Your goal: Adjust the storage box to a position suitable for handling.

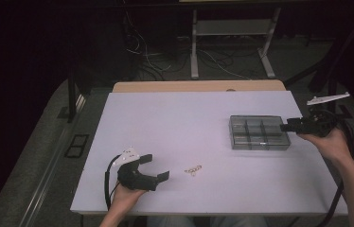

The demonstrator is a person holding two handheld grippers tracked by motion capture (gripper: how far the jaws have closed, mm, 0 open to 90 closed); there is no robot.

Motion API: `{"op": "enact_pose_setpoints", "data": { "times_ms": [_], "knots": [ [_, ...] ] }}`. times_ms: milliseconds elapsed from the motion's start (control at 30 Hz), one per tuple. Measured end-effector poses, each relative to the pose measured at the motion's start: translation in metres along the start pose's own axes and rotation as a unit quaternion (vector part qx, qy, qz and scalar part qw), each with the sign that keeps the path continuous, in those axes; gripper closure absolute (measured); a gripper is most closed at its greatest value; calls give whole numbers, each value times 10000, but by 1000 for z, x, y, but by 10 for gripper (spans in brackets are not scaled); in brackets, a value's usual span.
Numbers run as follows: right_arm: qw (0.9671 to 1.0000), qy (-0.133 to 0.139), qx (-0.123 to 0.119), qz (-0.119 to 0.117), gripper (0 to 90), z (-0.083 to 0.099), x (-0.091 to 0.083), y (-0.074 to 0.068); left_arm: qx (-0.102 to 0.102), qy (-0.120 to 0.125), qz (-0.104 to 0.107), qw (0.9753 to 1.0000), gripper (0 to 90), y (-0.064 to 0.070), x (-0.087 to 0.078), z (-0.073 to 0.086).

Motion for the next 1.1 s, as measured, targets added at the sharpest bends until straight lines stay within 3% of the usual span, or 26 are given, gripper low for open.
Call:
{"op": "enact_pose_setpoints", "data": {
  "times_ms": [200,433,667,1100],
  "knots": [
    [9998,7,31,219,652,3,-1,8,4,6,1,10000,0,0,0,0],
    [9979,97,95,628,889,5,-4,19,0,9,1,10000,0,0,0,0],
    [9955,-112,233,914,895,8,5,32,16,-1,18,10000,0,2,1,0],
    [9941,-208,532,919,895,19,20,47,19,14,13,10000,0,2,1,0]
  ]
}}
Point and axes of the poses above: each handheld gripper's, and its own axes: x roughly forward along the jaws, z roughly out of its underside, y roughly to its right, the point moved 2 cm from there along x, roughly forward along the jaws, and after that the axes turned 8 degrees about -z, right-handed, at the moved point
